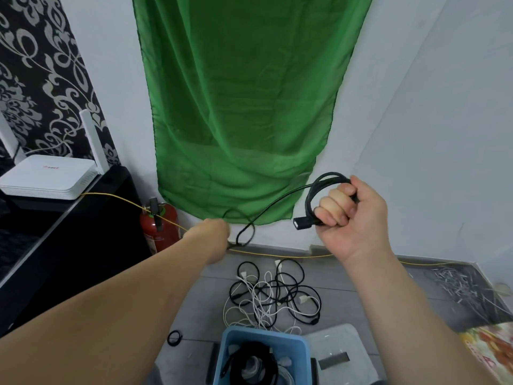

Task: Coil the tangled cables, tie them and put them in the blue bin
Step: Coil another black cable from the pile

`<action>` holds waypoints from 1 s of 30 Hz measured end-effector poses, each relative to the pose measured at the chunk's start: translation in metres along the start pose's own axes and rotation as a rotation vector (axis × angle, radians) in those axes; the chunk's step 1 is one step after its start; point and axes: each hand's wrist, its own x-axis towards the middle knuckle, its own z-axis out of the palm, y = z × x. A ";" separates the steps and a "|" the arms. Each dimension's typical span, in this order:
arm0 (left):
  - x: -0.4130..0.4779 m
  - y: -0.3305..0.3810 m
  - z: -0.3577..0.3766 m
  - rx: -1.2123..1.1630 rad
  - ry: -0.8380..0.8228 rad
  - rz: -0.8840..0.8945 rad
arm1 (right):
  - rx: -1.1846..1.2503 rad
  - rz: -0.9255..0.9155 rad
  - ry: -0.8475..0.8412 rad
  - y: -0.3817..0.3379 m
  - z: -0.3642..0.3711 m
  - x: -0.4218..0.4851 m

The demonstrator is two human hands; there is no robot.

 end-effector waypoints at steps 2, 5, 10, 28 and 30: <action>0.001 -0.003 0.001 -0.032 -0.010 0.003 | -0.057 0.008 -0.004 0.001 0.000 0.000; 0.001 0.016 -0.006 -0.244 0.141 0.161 | -0.160 0.053 -0.028 0.009 0.001 0.002; -0.002 0.055 -0.016 -0.867 0.238 0.482 | -0.221 0.121 -0.090 0.017 0.005 0.007; -0.016 0.027 0.009 -0.278 -0.167 0.267 | 0.003 -0.074 0.028 0.005 -0.018 0.023; -0.024 0.042 0.003 -0.181 -0.159 0.345 | -0.096 -0.122 0.057 0.006 -0.019 0.027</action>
